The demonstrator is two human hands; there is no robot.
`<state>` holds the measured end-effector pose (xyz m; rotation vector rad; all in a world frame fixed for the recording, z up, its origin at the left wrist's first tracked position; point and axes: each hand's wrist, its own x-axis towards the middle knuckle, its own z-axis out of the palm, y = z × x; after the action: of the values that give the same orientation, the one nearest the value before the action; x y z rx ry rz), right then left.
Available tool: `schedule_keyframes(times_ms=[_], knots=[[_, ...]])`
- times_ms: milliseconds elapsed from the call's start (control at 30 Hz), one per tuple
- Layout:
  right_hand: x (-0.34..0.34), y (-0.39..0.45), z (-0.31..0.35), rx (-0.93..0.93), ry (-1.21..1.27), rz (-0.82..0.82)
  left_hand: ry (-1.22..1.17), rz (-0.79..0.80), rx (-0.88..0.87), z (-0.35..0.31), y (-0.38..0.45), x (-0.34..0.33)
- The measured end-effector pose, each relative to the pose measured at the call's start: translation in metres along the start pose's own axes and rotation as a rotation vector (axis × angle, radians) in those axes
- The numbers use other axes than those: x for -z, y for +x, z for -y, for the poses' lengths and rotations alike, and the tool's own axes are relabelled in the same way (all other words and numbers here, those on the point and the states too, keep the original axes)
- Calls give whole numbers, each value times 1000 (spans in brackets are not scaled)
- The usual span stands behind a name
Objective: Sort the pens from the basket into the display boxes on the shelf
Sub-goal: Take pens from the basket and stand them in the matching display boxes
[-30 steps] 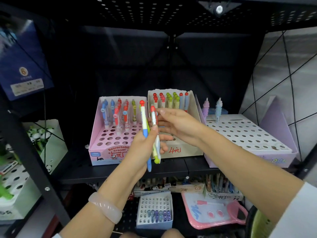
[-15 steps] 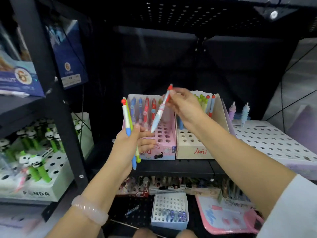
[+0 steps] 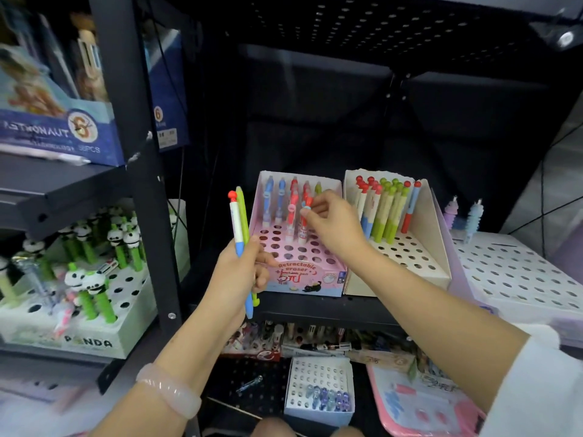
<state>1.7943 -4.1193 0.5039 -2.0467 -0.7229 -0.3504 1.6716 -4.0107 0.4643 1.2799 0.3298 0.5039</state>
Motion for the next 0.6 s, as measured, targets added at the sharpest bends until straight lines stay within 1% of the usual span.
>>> schedule_keyframes(times_ms=[67,133,200,233,267,333,367,400,433,500,533,567,600], knots=[[2,0,3,-10,-37,9,21,18,-5,-2,-2,-2],[5,-2,7,23,-50,-32,48,46,-17,-3,-4,-5],[11,-6,15,99,5,-99,64,78,-31,-4,-7,-9],[15,-8,20,120,72,-69,71,96,-37,-4,-8,-12],[18,-11,25,112,158,25,78,113,-40,-4,-10,-16],[23,-19,30,27,325,311,91,141,-37,-3,-13,-24],[25,-23,30,-9,357,421,95,153,-31,-3,-14,-28],[27,-26,28,-27,355,457,91,167,-24,-2,-16,-32],[30,-27,26,-38,335,423,75,184,-16,-2,-17,-35],[40,-29,20,7,248,237,31,216,-2,-1,-19,-40],[46,-29,15,108,168,157,16,230,5,-1,-20,-41],[53,-29,10,248,36,129,14,248,11,0,-20,-43],[60,-31,4,393,-117,148,23,271,17,0,-20,-45]])
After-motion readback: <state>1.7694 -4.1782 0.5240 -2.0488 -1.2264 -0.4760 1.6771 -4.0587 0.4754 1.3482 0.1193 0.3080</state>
